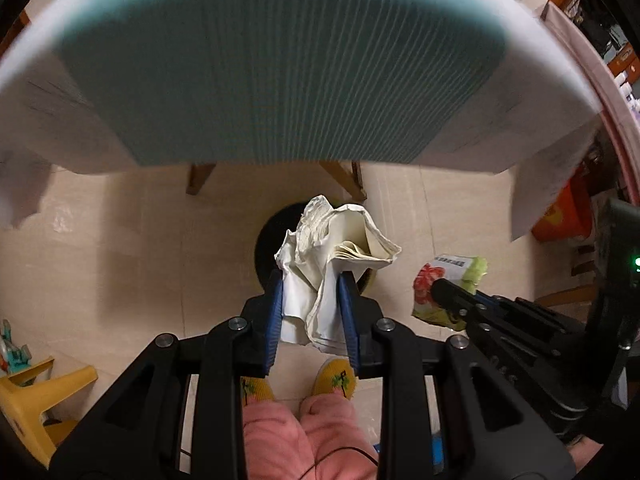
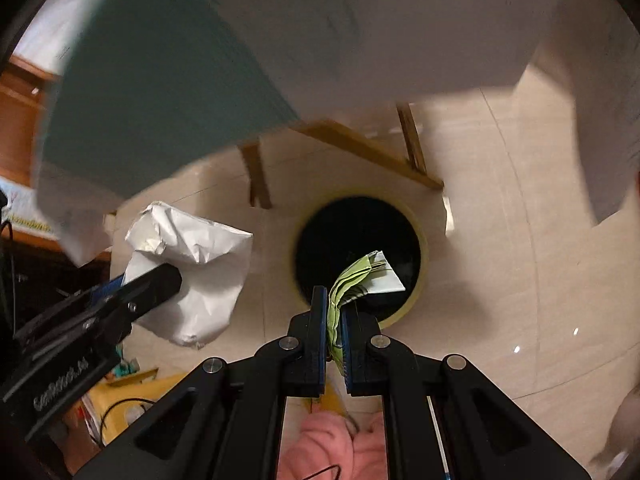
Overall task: Collect trash
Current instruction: 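Carry both held items down over the black bin and open both tools, then raise both open tools back toward the trash on the table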
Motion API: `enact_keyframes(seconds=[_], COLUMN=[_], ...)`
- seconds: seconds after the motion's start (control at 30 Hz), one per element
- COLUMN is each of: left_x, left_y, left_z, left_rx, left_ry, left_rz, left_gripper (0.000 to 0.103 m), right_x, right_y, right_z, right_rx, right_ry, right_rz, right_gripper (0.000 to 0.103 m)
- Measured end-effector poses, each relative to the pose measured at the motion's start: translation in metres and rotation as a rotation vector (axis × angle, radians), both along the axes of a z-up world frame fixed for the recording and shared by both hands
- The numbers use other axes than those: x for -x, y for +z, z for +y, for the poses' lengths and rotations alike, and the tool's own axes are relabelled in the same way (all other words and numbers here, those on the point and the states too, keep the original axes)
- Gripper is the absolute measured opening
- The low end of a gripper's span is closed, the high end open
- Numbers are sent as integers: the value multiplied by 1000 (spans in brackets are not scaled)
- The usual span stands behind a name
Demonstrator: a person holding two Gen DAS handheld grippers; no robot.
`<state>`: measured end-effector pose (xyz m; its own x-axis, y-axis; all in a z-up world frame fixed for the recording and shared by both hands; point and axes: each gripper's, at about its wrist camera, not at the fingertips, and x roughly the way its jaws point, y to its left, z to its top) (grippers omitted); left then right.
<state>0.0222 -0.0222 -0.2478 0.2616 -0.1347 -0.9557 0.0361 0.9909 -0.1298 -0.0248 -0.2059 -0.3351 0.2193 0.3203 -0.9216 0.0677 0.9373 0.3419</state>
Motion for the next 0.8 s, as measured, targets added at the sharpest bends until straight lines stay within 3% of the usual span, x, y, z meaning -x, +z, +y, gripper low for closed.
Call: enact_keyframes(seconds=[0.2, 0.3, 0.37, 0.43, 0.53, 0.8], left_x=[-23, -32, -38, -43, -45, -37], left_y=[-80, -107, -123, -135, -147, -152], left_z=[-2, 0, 4, 12, 21, 40], left_rx=[11, 16, 11, 7, -3, -10], left_ry=[0, 8, 18, 37, 54, 74], left_rz=[10, 9, 23, 24, 23, 26], left_gripper=[27, 38, 52, 66, 76, 77], right_x=[-24, -30, -32, -28, -35, -35], right_y=[-69, -94, -105, -111, -113, -94], right_z=[4, 9, 10, 12, 15, 20], right_rx=[-1, 3, -5, -8, 11, 11], right_ry=[-43, -39, -43, -57, -62, -86], right_rz=[24, 37, 43, 21, 16, 19], right_gripper=[6, 13, 40, 54, 55, 55])
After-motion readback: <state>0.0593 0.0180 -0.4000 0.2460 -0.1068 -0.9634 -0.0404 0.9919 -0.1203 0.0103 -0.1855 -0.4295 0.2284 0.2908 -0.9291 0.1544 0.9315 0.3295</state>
